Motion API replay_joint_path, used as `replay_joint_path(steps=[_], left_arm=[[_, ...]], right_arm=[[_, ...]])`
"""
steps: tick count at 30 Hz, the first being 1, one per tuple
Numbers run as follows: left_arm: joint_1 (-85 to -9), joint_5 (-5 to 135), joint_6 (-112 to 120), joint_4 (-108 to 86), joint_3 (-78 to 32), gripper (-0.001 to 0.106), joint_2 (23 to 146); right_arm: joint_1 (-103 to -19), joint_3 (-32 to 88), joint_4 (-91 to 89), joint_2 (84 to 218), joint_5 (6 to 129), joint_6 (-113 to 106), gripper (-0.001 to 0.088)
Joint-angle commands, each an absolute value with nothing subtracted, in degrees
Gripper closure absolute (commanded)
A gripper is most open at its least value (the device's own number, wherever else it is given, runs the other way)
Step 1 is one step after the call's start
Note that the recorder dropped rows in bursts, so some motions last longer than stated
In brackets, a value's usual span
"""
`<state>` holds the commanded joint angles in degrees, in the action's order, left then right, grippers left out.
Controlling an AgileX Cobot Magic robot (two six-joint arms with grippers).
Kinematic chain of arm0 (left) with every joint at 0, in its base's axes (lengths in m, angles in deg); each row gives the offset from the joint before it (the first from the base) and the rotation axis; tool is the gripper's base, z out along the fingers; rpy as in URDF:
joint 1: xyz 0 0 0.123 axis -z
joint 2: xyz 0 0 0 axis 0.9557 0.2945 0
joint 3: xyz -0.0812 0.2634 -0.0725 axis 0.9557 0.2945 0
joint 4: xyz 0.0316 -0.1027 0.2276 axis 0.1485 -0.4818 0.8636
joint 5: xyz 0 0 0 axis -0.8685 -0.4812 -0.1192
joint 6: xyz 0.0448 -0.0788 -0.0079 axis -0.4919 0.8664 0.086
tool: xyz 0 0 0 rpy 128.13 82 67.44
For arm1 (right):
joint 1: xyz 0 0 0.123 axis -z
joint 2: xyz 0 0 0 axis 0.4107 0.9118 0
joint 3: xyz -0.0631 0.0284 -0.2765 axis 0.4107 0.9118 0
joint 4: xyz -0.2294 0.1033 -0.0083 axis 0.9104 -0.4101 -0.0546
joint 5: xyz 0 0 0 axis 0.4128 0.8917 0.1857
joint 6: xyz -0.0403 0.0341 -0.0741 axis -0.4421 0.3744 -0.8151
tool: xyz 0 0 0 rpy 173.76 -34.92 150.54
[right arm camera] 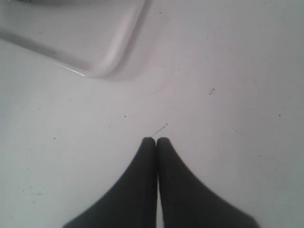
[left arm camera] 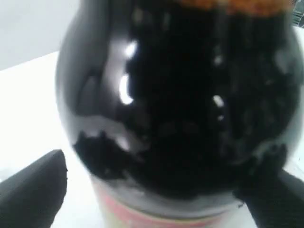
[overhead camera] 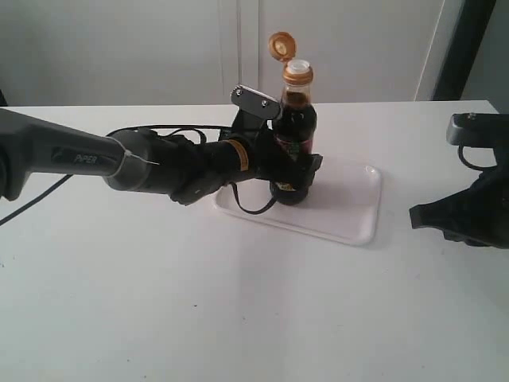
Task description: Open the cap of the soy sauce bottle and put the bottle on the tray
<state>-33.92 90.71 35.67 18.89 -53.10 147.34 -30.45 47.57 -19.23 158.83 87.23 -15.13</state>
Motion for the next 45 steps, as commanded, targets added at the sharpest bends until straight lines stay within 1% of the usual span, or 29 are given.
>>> replay_joint_path(steps=[7,11,20,26,28,31,34,38,39,45], left_arm=[[-33.68,79.13,49.51,30.54,-52.80,0.008,144.72],[-33.01,77.62,53.84,36.61,-50.47,0.008,142.04],[-29.80,77.15,54.97,36.86,-43.65,0.008,136.13],[-28.81,71.96,54.97,36.99,-38.91,0.010,130.87],[-28.81,69.86,54.97,36.99,-37.32,0.016,129.14],[-28.81,64.75,54.97,36.99,-35.18,0.035,126.54],[-28.81,57.13,54.27,36.99,-33.00,0.059,123.58],[-28.81,45.51,47.35,36.68,-31.57,0.098,120.24],[-28.81,42.51,44.05,35.78,-31.46,0.105,119.50],[-28.94,30.45,18.49,25.42,-31.86,0.105,116.92]], right_arm=[[-30.45,47.57,-19.23,158.83,86.96,-15.13,0.0868],[-30.45,47.57,-19.23,158.83,86.96,-15.13,0.0868],[-30.45,47.57,-19.23,158.83,86.96,-15.13,0.0868],[-30.45,47.57,-19.23,158.83,86.97,-15.24,0.0868],[-30.45,47.57,-19.23,158.83,86.97,-15.24,0.0868],[-30.45,47.57,-19.23,158.83,87.41,-15.24,0.0868],[-30.45,47.57,-19.34,158.83,87.70,-15.24,0.0868],[-30.45,47.57,-19.32,158.83,87.81,-16.09,0.0868],[-30.45,47.57,-19.69,158.83,87.83,-16.25,0.0868],[-30.45,47.54,-20.27,158.83,91.03,-22.14,0.0868]])
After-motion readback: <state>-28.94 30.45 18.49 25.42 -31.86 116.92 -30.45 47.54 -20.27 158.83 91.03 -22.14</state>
